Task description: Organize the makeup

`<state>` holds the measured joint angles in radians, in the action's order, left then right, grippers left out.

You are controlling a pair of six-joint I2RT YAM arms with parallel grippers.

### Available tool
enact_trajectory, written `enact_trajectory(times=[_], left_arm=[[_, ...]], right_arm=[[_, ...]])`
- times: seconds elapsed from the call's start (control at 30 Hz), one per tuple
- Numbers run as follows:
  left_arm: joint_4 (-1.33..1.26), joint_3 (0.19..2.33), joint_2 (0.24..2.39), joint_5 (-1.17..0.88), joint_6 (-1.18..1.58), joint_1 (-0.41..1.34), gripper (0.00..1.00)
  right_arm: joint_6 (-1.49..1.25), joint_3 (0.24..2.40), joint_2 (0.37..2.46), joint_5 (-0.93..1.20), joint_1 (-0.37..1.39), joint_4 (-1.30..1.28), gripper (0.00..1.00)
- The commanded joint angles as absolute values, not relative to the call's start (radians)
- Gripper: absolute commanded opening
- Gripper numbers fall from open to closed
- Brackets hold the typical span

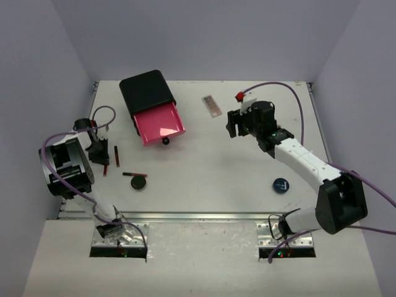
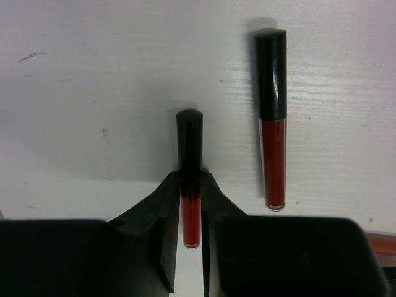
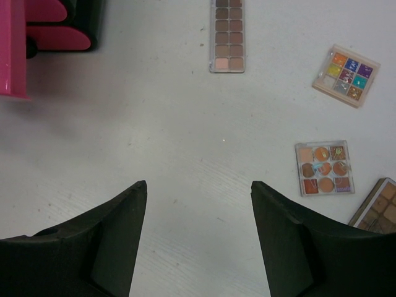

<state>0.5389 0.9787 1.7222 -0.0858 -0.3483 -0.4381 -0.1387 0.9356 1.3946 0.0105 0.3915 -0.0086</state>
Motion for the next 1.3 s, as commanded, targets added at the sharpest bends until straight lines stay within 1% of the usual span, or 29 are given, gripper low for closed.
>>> enact_trajectory(times=[0.0,0.17,0.37,0.47,0.57,0.63,0.7,0.77,0.83,0.87,0.9,0.97,1.13,1.2,1.27], left_arm=[[0.503,0.985,1.727,-0.108,-0.323,-0.442,0.00],[0.504,1.047,1.688,-0.182,-0.291,-0.442,0.00],[0.510,1.109,1.653,-0.257,-0.317,-0.438,0.00],[0.540,1.185,1.635,-0.253,-0.329,-0.434,0.00],[0.569,1.308,1.598,-0.230,-0.329,-0.415,0.00],[0.577,1.422,1.553,-0.208,-0.331,-0.344,0.00],[0.575,1.527,1.523,-0.150,-0.365,-0.226,0.00],[0.577,1.617,1.517,-0.101,-0.415,-0.074,0.00],[0.586,1.693,1.538,-0.054,-0.470,0.072,0.00],[0.608,1.722,1.572,-0.036,-0.508,0.165,0.00],[0.632,1.755,1.607,-0.021,-0.522,0.220,0.00],[0.647,1.796,1.673,-0.008,-0.544,0.269,0.00],[0.641,1.838,1.768,0.024,-0.553,0.290,0.00],[0.636,1.830,1.776,0.020,-0.548,0.291,0.00],[0.618,1.772,1.750,0.020,-0.548,0.291,0.00]], right_arm=[[-0.138,0.929,1.353,0.003,0.383,0.023,0.69],[-0.142,0.925,1.343,0.003,0.382,0.023,0.69],[-0.147,0.929,1.339,0.008,0.382,0.023,0.69],[-0.151,0.932,1.339,0.017,0.382,0.021,0.69],[-0.152,0.935,1.339,0.021,0.382,0.021,0.69],[-0.149,0.941,1.344,0.024,0.382,0.021,0.69],[-0.150,0.952,1.359,0.031,0.382,0.016,0.69],[-0.154,0.962,1.371,0.041,0.381,0.006,0.69],[-0.164,0.975,1.380,0.043,0.382,0.003,0.69],[-0.172,0.977,1.383,0.045,0.382,-0.004,0.69],[-0.176,0.979,1.387,0.047,0.382,-0.025,0.69],[-0.181,0.979,1.387,0.041,0.382,-0.037,0.69],[-0.181,0.961,1.357,0.020,0.382,-0.065,0.69],[-0.177,0.945,1.334,0.012,0.382,-0.066,0.69],[-0.167,0.931,1.317,0.006,0.382,-0.069,0.69]])
